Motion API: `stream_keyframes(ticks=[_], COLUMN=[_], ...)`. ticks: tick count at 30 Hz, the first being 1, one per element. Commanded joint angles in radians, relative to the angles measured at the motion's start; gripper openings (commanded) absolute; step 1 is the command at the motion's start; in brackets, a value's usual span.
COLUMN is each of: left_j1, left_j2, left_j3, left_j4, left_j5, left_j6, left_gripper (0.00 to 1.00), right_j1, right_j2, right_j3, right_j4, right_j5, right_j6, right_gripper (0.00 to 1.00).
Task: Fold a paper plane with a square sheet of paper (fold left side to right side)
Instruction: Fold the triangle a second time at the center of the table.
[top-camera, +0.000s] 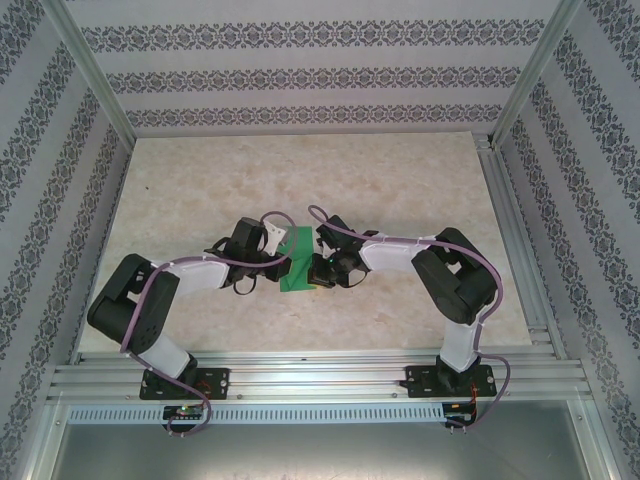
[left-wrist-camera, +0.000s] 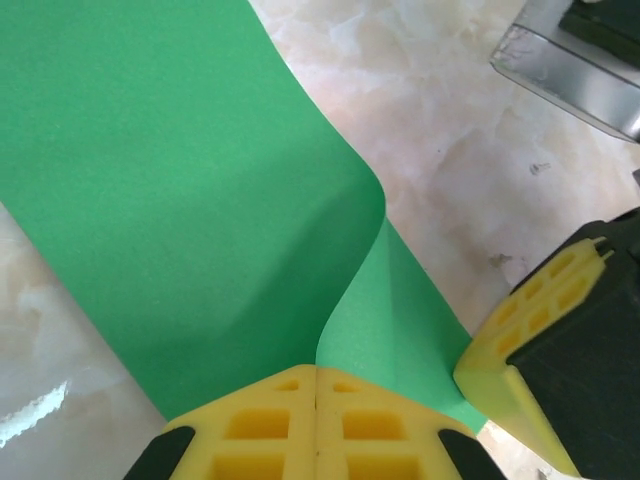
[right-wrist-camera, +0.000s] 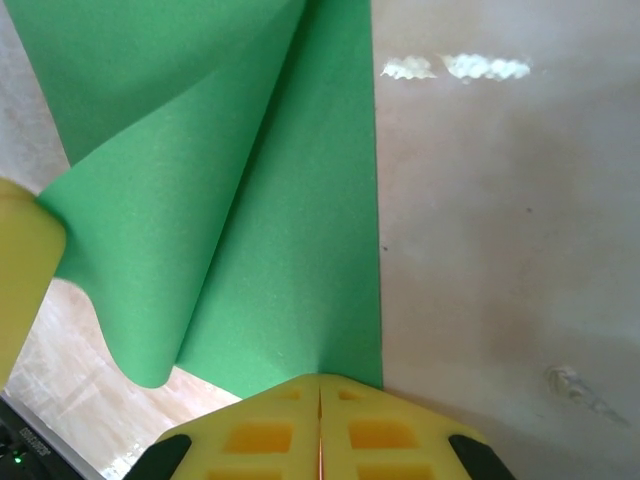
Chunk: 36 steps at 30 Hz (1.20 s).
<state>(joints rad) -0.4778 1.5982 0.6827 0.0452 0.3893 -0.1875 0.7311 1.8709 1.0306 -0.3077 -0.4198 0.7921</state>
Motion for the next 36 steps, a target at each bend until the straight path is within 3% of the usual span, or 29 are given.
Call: stream_keyframes(ticks=[1,36], left_j1=[0.018,0.037], left_j2=[0.019,0.048], left_j3=[0.033,0.05], left_j4=[0.015,-0.051], left_j5=[-0.011,-0.084], left_j6=[0.03,0.063], left_gripper=[0.02,0.05], right_j1=[0.013,0.019], right_j2=[0.031,0.034], right_j3=[0.009,0.019], right_j4=[-0.065,-0.1], right_j5=[0.046,0.058], right_j6=[-0.028,-0.045], right_gripper=[0.08,0.09])
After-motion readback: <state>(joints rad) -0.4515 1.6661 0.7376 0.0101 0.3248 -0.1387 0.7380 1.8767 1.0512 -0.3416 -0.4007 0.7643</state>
